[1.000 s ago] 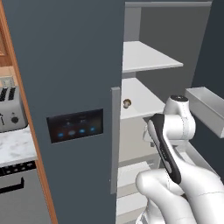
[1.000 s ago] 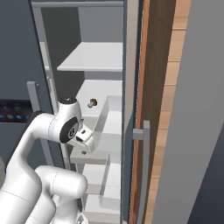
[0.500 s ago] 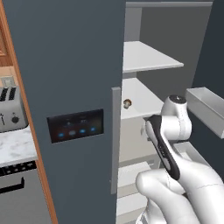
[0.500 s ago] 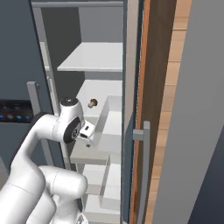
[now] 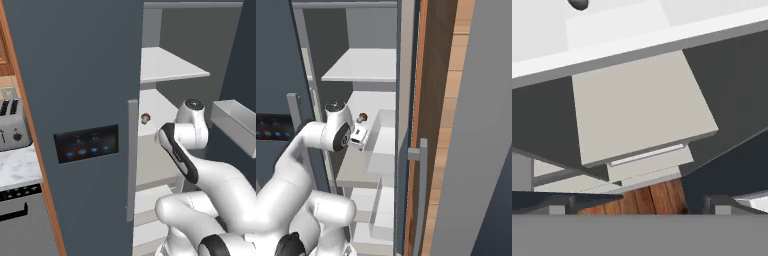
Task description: Place the cold items (tomato and mushroom) from the fridge in one tupperware on the dining counter. Place the warm items (kebab skewer and hot dog) in the stove area in another tupperware.
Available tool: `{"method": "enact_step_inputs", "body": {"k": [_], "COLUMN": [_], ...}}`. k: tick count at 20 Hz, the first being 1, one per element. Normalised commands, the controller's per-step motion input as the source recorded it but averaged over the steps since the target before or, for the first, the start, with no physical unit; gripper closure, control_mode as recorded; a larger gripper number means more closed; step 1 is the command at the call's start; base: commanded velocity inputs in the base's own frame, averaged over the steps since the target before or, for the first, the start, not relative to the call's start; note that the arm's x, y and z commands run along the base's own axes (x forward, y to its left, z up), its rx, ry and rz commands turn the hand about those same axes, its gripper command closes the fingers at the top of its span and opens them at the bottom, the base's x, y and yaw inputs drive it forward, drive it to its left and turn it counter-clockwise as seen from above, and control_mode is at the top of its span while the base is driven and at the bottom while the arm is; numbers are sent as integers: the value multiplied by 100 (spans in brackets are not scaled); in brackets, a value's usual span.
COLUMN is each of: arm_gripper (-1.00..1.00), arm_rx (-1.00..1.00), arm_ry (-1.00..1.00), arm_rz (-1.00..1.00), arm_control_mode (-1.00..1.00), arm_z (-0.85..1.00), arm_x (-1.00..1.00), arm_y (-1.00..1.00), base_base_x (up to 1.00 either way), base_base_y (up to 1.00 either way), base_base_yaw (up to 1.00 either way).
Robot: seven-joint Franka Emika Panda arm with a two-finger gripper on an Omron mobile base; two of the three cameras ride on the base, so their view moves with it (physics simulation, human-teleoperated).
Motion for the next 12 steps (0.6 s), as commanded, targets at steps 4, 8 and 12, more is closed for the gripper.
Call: {"method": "enact_step_inputs", "body": {"k": [4,8,12], "arm_gripper": [-100,-100,-100], "arm_rx": [-2,-10,-5], "arm_ry": [-22,-35,-37], "arm_rz": [0,0,0], "arm_control_mode": [-100,-100,-100], "arm_z": [10,0,3], "arm_x": [54,44,25], "arm_y": [28,31,2], "base_base_x": [0,0,0], "base_base_y": [0,0,0], "base_base_yaw": [0,0,0]}}
